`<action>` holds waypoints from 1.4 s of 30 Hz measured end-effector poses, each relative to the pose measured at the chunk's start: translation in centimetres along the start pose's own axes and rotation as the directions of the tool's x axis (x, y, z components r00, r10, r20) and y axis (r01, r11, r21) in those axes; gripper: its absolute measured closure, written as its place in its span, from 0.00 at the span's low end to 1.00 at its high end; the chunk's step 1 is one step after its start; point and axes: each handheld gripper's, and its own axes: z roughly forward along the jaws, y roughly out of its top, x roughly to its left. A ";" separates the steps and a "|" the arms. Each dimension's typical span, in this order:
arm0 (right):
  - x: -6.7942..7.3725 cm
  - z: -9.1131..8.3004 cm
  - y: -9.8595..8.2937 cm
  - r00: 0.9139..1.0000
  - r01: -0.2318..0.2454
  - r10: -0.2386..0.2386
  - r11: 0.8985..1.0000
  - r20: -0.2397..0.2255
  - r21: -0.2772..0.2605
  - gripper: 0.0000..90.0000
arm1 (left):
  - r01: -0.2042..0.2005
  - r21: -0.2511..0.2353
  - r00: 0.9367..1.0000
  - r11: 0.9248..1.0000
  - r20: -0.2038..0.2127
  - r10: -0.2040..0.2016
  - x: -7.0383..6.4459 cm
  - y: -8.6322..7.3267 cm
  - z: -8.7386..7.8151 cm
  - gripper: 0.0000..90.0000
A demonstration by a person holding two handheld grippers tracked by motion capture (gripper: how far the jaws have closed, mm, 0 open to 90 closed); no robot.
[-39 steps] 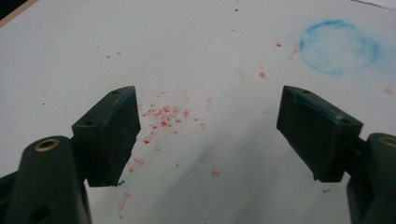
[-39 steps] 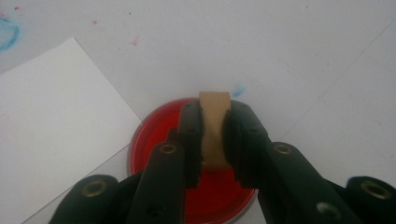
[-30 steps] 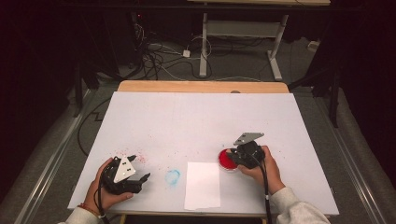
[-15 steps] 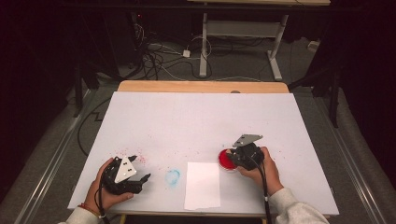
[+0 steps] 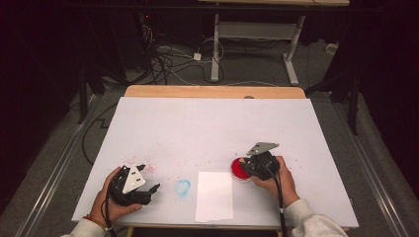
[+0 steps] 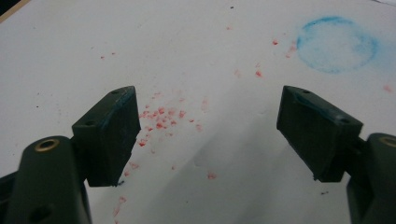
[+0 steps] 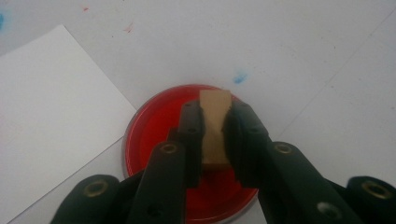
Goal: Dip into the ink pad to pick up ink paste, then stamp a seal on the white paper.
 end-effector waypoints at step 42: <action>-1.9 -4.4 1.0 1.000 -0.022 0.021 0.992 -0.008 -0.124 0.85 | 0.028 0.012 0.999 1.000 0.016 -0.028 0.7 -0.5 0.5 0.23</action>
